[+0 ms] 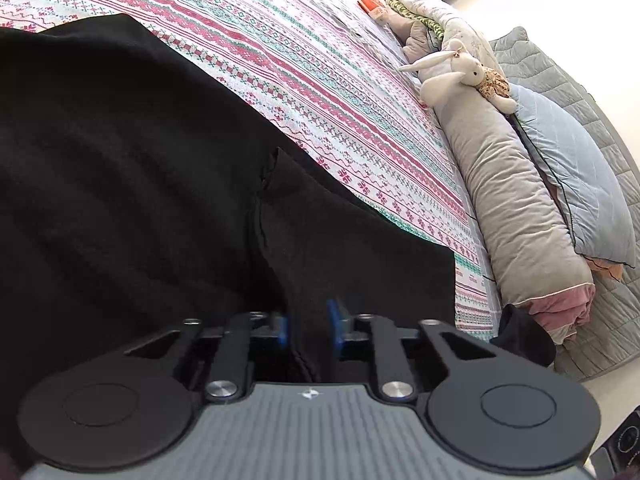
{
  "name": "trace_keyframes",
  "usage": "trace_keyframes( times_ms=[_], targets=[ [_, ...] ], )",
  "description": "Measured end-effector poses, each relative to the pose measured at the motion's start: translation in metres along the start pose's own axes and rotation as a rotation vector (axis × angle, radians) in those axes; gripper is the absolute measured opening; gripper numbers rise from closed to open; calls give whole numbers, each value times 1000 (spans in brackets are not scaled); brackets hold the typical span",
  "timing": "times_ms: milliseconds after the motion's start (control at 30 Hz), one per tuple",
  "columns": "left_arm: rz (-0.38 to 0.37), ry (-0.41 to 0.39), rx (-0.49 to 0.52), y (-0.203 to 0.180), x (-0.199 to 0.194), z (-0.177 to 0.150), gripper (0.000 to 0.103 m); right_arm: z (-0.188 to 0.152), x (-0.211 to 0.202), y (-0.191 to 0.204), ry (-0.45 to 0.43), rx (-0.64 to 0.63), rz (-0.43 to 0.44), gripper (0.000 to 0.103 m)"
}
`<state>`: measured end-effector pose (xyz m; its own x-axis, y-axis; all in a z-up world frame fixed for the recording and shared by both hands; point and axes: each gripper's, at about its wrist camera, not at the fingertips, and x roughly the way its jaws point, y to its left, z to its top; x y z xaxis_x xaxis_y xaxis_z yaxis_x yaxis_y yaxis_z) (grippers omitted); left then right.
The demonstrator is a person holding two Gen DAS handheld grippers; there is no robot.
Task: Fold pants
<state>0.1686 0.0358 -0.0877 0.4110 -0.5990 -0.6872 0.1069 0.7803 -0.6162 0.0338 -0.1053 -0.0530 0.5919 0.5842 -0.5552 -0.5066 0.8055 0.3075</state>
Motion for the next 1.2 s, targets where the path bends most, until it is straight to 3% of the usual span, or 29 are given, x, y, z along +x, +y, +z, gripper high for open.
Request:
trace_keyframes(
  times_ms=[200,267,333,567,800,1200],
  targets=[
    [128,-58,130,-16,-7,4,13,5,4,-10,47,30,-22,23],
    [163,-74,186,-19,-13,6,13,6,-3,-20,25,72,-40,51],
    [198,-83,227,-18,-18,8,13,7,-4,-29,7,112,-73,60],
    [284,-125,237,9,-48,21,13,2,18,-60,132,154,-367,61],
    [408,-198,216,44,-92,34,13,7,34,-52,130,116,-376,67],
    [601,-313,146,120,-166,55,13,21,80,8,171,-40,-330,72]
  ],
)
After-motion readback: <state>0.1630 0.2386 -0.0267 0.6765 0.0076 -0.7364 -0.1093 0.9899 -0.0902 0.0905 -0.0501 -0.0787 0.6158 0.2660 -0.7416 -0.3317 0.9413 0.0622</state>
